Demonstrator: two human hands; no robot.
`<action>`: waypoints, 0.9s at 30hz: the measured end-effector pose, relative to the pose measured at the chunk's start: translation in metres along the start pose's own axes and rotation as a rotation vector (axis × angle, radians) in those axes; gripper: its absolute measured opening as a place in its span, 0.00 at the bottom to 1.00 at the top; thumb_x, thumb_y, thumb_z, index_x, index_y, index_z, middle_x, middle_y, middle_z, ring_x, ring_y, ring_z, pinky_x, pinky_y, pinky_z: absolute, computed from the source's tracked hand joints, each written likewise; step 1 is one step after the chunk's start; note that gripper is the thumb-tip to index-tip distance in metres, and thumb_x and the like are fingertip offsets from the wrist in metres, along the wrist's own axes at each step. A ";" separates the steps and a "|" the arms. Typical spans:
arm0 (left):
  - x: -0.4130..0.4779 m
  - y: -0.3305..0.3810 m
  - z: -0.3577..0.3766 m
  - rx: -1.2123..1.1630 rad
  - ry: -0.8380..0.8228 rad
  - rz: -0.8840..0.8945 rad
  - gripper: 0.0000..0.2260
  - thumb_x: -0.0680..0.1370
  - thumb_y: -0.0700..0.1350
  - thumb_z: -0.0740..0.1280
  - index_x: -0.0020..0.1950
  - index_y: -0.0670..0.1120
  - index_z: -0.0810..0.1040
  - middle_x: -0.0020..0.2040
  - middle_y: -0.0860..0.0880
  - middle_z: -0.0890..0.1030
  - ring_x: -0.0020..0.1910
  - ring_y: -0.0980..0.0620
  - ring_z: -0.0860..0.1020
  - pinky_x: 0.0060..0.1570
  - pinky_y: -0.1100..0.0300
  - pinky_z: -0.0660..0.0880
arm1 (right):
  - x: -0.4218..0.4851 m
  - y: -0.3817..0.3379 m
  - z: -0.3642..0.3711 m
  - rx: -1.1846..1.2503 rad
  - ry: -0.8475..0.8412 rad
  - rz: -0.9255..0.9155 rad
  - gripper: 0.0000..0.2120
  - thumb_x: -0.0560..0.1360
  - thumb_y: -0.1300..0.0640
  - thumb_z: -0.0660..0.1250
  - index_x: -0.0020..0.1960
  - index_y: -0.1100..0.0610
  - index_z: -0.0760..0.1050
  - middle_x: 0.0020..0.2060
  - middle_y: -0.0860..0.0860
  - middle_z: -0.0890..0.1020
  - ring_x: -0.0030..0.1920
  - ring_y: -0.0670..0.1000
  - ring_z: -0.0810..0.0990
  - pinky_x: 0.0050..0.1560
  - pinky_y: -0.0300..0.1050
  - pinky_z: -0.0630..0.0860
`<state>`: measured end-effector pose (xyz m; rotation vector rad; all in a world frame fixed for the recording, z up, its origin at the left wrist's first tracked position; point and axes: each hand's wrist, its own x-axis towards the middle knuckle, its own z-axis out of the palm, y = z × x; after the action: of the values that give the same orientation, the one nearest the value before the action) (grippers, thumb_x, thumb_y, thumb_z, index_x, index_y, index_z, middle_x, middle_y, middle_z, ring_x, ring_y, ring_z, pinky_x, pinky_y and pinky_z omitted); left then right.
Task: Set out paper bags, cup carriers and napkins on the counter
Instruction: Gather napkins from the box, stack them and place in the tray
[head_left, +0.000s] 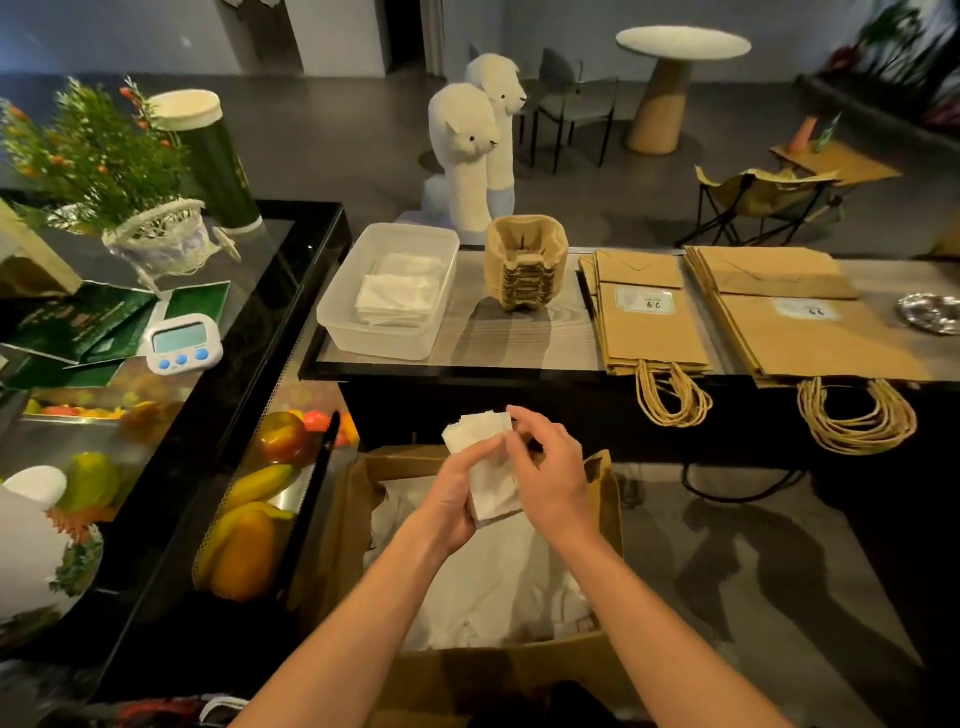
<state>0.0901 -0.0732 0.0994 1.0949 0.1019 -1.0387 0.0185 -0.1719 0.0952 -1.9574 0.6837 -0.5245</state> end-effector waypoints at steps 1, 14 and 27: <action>0.000 0.001 0.003 0.006 0.005 -0.002 0.09 0.78 0.46 0.70 0.57 0.49 0.80 0.43 0.47 0.88 0.43 0.48 0.86 0.48 0.47 0.82 | 0.006 -0.001 -0.005 0.053 -0.012 0.018 0.15 0.83 0.48 0.63 0.68 0.43 0.75 0.56 0.41 0.79 0.59 0.41 0.75 0.56 0.38 0.75; 0.008 0.014 0.026 -0.033 0.069 0.084 0.07 0.80 0.44 0.68 0.58 0.49 0.78 0.42 0.46 0.87 0.48 0.43 0.84 0.53 0.42 0.80 | 0.045 -0.003 -0.024 0.202 -0.239 0.175 0.20 0.84 0.46 0.61 0.75 0.42 0.67 0.65 0.42 0.74 0.65 0.43 0.74 0.68 0.51 0.75; 0.030 0.092 0.074 0.170 0.046 0.538 0.17 0.78 0.45 0.72 0.66 0.52 0.76 0.59 0.45 0.82 0.59 0.47 0.81 0.46 0.58 0.82 | 0.099 -0.045 -0.060 0.370 -0.255 0.092 0.19 0.75 0.54 0.75 0.63 0.45 0.75 0.54 0.44 0.82 0.54 0.45 0.81 0.44 0.37 0.78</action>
<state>0.1446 -0.1433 0.1824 1.2118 -0.2390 -0.5443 0.0668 -0.2583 0.1695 -1.6014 0.4734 -0.3112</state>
